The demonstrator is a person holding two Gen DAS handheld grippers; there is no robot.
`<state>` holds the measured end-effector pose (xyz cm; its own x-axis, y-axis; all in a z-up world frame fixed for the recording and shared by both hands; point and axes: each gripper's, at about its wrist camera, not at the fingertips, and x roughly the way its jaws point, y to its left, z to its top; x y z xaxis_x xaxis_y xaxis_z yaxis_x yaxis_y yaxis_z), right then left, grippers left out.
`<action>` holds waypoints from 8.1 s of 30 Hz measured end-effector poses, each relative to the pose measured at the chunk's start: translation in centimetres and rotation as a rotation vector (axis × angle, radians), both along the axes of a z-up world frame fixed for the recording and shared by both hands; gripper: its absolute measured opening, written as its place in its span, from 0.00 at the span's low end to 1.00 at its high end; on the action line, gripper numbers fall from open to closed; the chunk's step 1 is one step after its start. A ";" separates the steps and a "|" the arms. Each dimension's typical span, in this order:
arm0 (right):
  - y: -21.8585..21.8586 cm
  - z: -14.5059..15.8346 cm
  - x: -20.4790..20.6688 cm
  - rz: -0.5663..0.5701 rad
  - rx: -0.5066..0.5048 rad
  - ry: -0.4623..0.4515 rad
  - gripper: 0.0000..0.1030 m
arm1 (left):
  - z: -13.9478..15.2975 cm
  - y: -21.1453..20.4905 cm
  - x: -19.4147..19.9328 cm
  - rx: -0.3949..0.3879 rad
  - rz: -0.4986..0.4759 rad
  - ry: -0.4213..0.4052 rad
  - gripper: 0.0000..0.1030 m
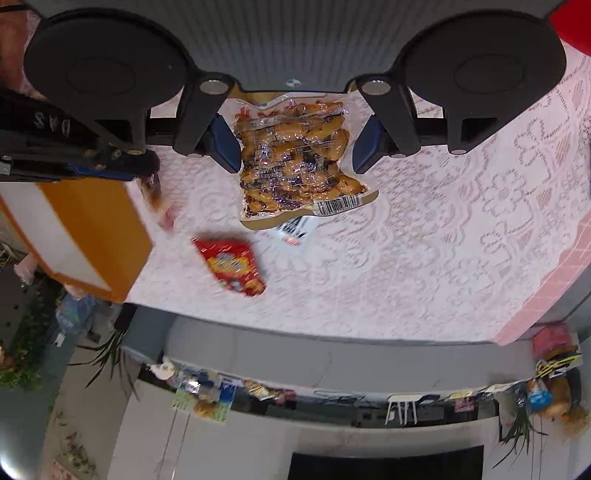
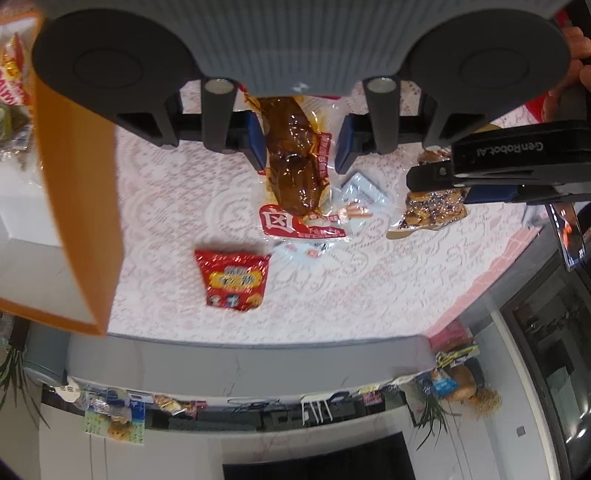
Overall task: Organize snacks
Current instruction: 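Lift the meat packet with the right gripper while the left holds the nut pack, then carry the nut pack and meat packet over the orange box with both grippers, then open both grippers to drop the nut pack and meat packet into the box, then withdraw both grippers from the box toward the stick-snack pack and red chip bag, then grasp the white stick-snack pack with the left gripper while the right grasps the red chip bag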
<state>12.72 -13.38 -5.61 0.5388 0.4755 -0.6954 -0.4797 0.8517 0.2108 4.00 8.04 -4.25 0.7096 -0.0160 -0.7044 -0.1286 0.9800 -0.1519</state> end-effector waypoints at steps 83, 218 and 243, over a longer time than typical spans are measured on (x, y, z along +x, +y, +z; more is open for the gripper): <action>-9.5 9.6 4.1 -0.034 -0.140 -0.263 0.12 | 6.7 -11.8 7.3 -0.003 -0.304 -0.138 0.74; 2.1 -4.9 3.3 -0.119 -0.135 -0.065 0.73 | -7.1 0.9 9.4 0.128 -0.261 -0.009 0.82; 4.2 -6.1 10.7 -0.080 -0.158 -0.104 0.73 | -9.1 0.1 12.0 0.177 -0.296 0.025 0.55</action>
